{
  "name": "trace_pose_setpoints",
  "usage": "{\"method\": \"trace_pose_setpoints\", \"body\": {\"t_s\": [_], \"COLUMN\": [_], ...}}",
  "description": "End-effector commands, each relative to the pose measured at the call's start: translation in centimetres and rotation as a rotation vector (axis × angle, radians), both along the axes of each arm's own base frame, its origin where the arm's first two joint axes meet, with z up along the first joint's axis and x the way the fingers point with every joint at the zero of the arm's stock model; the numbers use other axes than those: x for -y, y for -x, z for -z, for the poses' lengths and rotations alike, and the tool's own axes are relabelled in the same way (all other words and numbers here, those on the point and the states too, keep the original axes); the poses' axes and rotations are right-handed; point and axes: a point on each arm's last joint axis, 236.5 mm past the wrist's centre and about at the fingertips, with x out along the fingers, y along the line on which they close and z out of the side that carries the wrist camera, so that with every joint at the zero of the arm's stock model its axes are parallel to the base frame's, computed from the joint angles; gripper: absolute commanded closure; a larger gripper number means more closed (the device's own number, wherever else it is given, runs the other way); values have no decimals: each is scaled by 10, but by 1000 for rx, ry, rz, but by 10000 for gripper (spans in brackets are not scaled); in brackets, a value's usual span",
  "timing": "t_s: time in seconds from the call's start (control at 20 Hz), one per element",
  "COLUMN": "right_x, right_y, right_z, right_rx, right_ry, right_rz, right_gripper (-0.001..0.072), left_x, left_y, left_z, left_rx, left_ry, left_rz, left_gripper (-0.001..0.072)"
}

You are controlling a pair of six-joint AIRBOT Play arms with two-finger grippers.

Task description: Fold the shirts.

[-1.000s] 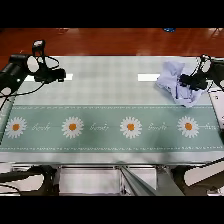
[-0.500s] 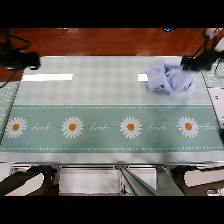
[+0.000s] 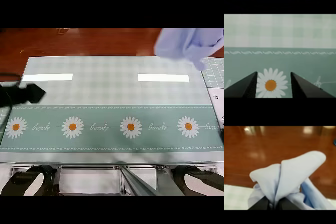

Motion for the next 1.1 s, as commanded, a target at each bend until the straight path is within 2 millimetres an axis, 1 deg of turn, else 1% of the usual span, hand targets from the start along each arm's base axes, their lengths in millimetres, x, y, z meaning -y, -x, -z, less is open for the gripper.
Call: {"method": "trace_pose_setpoints", "body": {"t_s": [0.0,0.05,0.15,0.25,0.35,0.4,0.45,0.5,0.55,0.6,0.65,0.75,0.8,0.85,0.9,0.95,1.0,1.05], "right_x": [-50,-67,-103,-143,-181,-197,-209,-218,-223,-222,-215,-192,-182,-177,-172,-167,-163,-158], "right_y": [48,56,69,78,85,86,86,85,83,81,77,72,75,82,92,103,117,126], "right_z": [-47,-48,-36,-9,34,60,85,114,142,176,209,281,316,347,377,404,429,447], "right_rx": [119,117,71,-11,-122,-181,-234,-298,-352,-416,-470,-572,-621,-665,-714,-766,-832,-886], "right_ry": [-12,-12,-27,-54,-54,-57,-67,-90,-99,-108,-108,-125,-150,-169,-176,-160,-142,-117], "right_rz": [-132,-177,-265,-350,-413,-422,-419,-398,-376,-328,-263,-89,-13,29,57,76,94,106], "right_gripper": [683,683,683,683,683,683,683,683,683,683,683,683,683,683,683,682,635,507], "left_x": [39,43,44,43,43,42,42,42,42,42,42,43,45,46,48,51,56,62], "left_y": [22,22,19,18,16,15,15,15,16,17,19,24,28,33,38,45,52,58], "left_z": [33,36,34,33,33,32,32,32,34,37,41,54,63,74,84,95,109,123], "left_rx": [-37,-39,-18,-3,8,12,16,16,13,5,-5,-38,-62,-89,-116,-142,-176,-210], "left_ry": [199,212,208,195,188,189,184,182,181,181,181,187,195,202,210,212,208,207], "left_rz": [28,38,52,65,70,68,73,76,77,78,77,75,73,71,70,84,110,129], "left_gripper": [199,199,199,199,199,198,199,199,199,199,199,199,198,199,199,198,199,199]}}
